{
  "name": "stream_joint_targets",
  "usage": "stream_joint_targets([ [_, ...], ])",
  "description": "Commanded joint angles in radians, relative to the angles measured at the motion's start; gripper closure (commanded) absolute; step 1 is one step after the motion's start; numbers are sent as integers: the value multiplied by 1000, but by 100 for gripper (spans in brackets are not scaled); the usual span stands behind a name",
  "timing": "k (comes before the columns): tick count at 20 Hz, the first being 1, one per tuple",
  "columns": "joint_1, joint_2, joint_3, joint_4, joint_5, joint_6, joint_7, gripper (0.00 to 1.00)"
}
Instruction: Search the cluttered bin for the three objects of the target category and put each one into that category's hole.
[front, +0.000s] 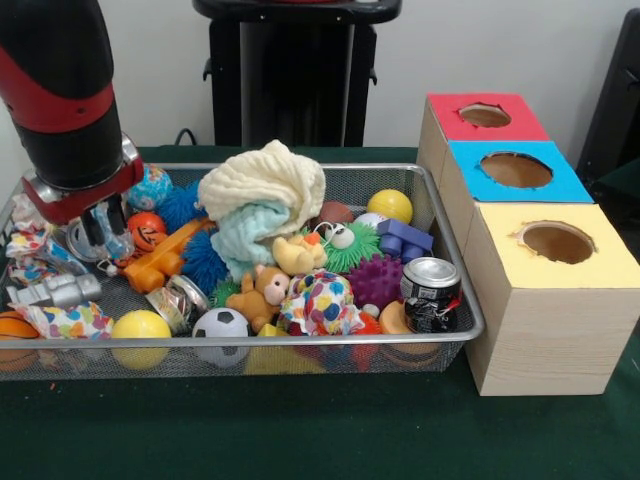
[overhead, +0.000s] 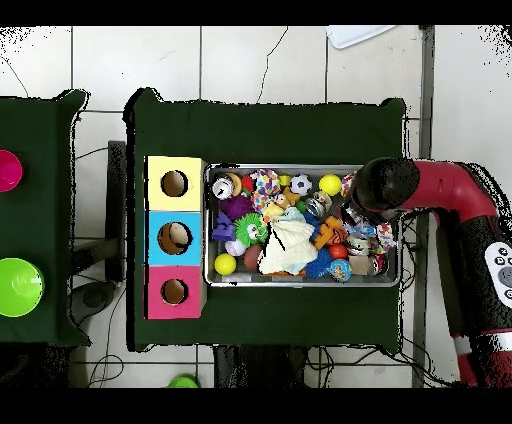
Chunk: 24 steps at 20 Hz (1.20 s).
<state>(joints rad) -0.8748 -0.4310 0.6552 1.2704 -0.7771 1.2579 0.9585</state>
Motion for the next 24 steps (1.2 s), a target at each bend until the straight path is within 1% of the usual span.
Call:
stream_joint_targets([
  [1,11,0,-6,27,13,141,-294,100],
  [6,13,7,-2,20,13,155,-281,100],
  [9,8,4,-2,29,26,165,-266,100],
  [12,9,1,2,38,64,190,-227,100],
  [19,21,-18,9,58,192,265,-121,100],
  [24,28,-47,14,96,272,296,-64,100],
])
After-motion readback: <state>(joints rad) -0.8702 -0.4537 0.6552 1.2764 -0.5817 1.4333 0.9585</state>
